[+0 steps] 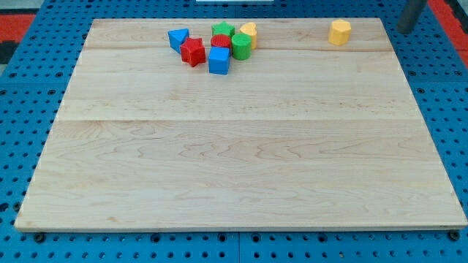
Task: Push the yellow hexagon down and a bit left
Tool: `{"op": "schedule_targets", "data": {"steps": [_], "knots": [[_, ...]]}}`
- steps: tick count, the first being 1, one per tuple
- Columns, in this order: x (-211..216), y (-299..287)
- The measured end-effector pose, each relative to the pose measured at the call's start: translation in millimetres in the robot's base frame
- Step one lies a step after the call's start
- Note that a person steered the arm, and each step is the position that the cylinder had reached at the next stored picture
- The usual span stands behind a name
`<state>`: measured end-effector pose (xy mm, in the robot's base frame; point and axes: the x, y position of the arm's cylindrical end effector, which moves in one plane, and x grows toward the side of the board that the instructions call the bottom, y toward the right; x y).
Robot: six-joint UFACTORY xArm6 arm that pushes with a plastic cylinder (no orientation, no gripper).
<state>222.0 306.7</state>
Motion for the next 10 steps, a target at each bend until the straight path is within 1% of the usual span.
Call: {"op": "schedule_targets", "data": {"steps": [1,2,3,4,7,8,9,10], "knots": [[-11,-55],[-12,-120],[27,-148],[74,-145],[169,-110],[189,-85],[209,-122],[203,-219]]}}
